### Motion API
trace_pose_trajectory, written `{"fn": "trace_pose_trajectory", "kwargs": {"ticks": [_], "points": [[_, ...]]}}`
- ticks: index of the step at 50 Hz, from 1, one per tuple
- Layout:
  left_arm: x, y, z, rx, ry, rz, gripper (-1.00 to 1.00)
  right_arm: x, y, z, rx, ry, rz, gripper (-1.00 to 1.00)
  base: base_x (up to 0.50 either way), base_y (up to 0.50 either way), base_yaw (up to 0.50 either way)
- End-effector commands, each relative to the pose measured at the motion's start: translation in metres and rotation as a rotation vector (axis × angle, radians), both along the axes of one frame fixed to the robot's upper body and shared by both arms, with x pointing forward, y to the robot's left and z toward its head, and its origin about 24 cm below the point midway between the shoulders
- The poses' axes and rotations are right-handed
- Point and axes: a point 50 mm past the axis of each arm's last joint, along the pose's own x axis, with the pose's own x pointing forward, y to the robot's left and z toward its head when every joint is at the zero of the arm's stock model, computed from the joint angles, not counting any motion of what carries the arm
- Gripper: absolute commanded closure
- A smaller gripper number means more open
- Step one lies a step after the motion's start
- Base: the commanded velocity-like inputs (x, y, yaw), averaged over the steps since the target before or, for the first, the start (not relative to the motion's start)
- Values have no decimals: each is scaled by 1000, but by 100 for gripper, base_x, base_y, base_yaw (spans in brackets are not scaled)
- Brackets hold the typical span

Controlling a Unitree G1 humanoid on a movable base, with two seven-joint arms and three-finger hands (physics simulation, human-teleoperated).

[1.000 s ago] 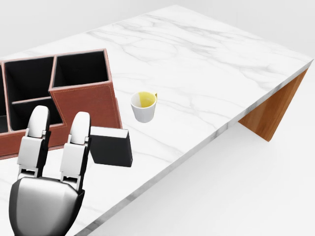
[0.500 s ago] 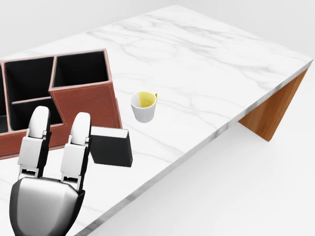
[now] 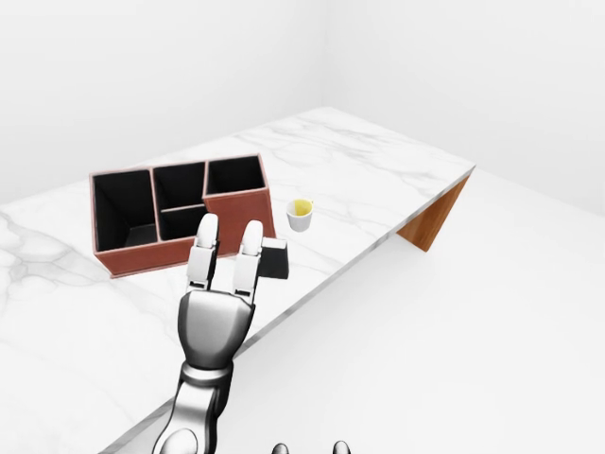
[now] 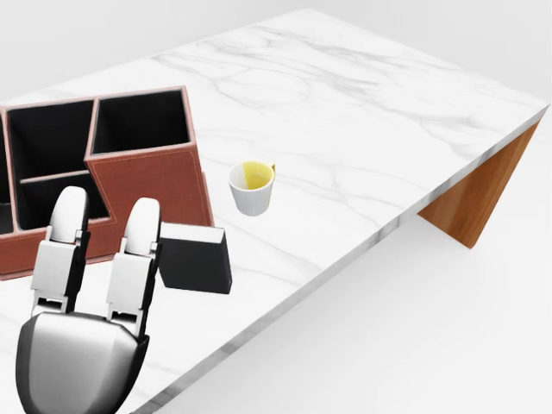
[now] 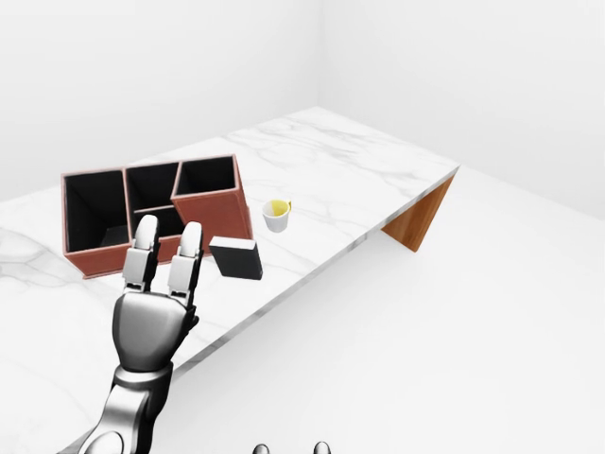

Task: Pick up the book and place it in the right compartment of the caddy.

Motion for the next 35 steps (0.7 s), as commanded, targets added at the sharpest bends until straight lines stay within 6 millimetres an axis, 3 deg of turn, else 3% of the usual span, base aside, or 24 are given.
{"fn": "trace_pose_trajectory", "kwargs": {"ticks": [1,35], "points": [[-1,0,1,5,-3,-1,-100,0,0,0,0,1,0,-100,11,-12,0],[-1,0,0,9,1,-1,-100,0,0,-1,5,2,-3,-100,11,-13,0]]}}
